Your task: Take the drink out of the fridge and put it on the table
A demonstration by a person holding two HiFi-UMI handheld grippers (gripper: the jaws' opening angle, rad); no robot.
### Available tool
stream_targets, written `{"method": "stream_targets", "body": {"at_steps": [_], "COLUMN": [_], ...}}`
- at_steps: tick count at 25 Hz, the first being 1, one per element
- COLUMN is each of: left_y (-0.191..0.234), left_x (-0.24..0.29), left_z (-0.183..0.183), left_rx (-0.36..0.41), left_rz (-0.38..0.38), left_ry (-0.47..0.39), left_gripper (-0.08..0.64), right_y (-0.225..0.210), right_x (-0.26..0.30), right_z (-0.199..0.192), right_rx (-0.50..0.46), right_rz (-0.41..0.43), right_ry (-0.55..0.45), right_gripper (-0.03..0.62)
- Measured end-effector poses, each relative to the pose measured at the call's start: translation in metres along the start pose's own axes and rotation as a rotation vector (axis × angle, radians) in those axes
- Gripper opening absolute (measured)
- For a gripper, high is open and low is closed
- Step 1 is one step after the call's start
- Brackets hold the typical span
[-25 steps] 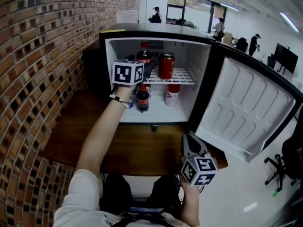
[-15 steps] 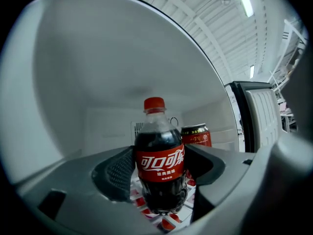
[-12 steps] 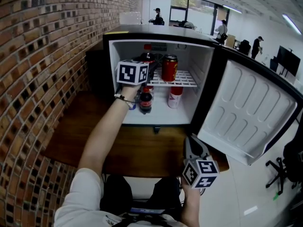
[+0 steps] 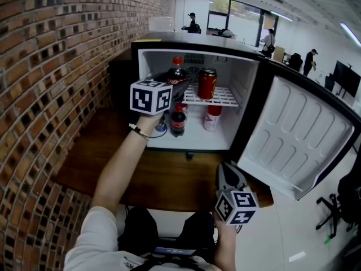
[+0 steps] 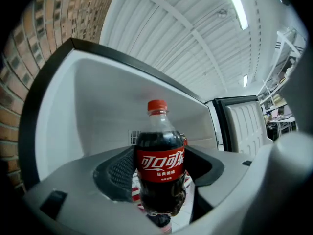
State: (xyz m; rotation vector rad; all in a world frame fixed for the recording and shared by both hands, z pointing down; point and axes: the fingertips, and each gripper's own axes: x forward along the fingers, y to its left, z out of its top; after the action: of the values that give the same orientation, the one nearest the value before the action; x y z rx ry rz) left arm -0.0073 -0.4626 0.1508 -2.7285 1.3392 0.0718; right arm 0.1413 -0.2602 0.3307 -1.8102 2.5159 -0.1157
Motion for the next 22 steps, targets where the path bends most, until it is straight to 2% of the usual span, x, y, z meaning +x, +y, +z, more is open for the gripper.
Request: {"method": "stream_targets", "body": {"at_steps": [5, 8, 17, 22], "left_y": [-0.011, -0.022, -0.042, -0.034], "left_x": [-0.034, -0.057, -0.105, -0.126], "left_z": [-0.006, -0.021, -0.113, -0.159], "left_rx": [0.009, 0.012, -0.042, -0.059], "left_rz": [-0.021, -0.037, -0.080, -0.027], "left_ry": [-0.025, -0.029, 0.011, 0.046], "left_gripper": [0.304, 0.304, 0.304, 0.304], "right_y": [0.007, 0.012, 0.026, 0.032], "right_x": [0.001, 0.001, 0.006, 0.009], "right_z": [-0.003, -0.003, -0.003, -0.006], "right_rx": [-0.004, -0.008, -0.020, -0.024], "right_rz": [0.011, 0.017, 0.048, 0.055], "right_ry": [0.004, 0.008, 0.014, 0.024], "right_gripper": [-0.012, -0.012, -0.012, -0.012]}}
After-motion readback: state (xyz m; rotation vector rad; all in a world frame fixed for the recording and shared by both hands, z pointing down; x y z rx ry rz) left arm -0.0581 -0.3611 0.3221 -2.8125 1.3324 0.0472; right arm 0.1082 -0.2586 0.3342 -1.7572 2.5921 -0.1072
